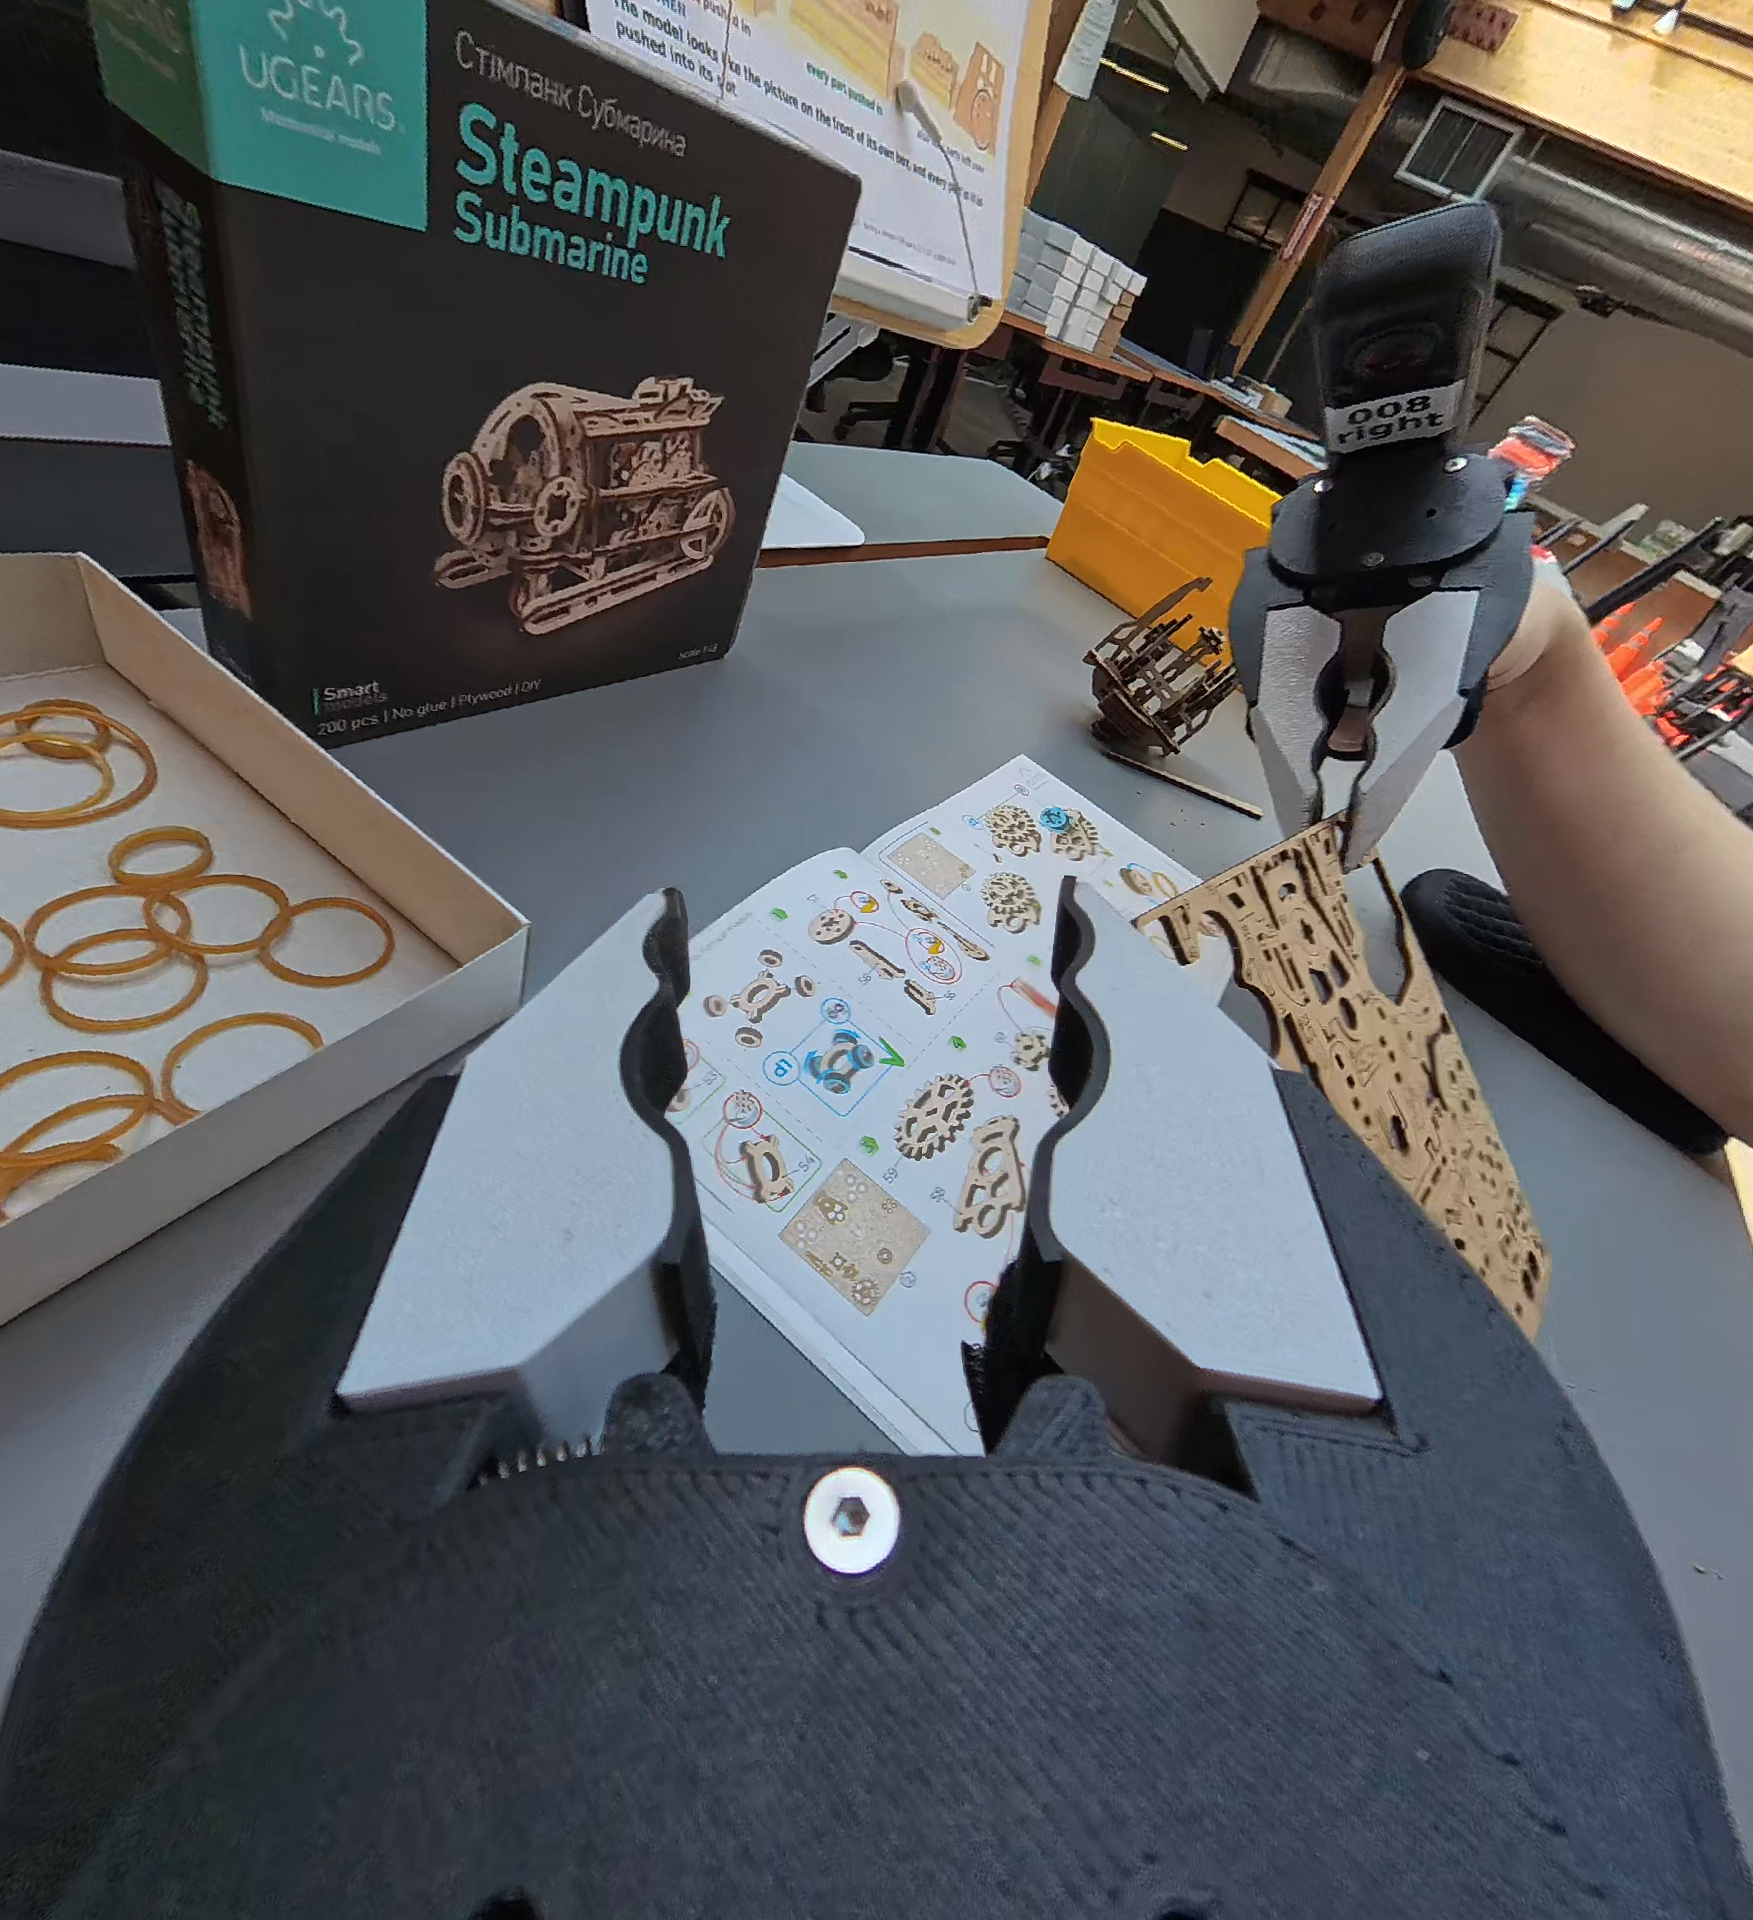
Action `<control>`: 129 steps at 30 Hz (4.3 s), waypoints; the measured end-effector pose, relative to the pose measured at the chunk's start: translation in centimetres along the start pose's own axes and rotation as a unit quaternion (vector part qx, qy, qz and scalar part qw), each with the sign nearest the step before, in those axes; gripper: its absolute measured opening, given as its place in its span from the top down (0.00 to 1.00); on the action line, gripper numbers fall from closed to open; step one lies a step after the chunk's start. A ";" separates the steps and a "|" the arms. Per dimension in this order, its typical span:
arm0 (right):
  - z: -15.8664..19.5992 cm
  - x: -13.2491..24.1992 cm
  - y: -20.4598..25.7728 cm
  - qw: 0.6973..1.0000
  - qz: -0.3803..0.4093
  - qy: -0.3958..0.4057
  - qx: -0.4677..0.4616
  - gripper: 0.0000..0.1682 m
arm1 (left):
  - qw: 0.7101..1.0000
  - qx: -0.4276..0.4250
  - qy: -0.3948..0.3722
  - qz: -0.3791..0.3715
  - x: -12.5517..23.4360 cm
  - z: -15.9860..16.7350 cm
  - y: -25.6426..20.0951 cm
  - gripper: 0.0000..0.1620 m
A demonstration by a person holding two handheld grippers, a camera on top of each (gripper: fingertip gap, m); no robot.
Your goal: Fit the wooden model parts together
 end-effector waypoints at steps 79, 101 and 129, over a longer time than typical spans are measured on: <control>0.9 0.7 0.6 0.999 0.016 0.026 0.030 0.97 | 0.858 0.158 0.343 0.348 -0.6 8.5 -11.8 1.00; 0.9 1.3 0.5 0.999 0.026 0.019 0.028 0.97 | 0.867 0.159 0.333 0.335 -1.3 8.6 -11.6 1.00; 0.7 1.0 -1.7 0.998 0.061 0.000 0.011 0.88 | 0.873 0.143 0.345 0.315 -1.5 9.1 -11.1 0.98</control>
Point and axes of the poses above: each gripper's, where its closed fingertips meet, x back along the fingers, z out of its underside, y = z × x across the jaws, the point moved 3 cm from there along x, back along the fingers, and after that the axes turned 2 degrees about y, right-handed, at the moved point
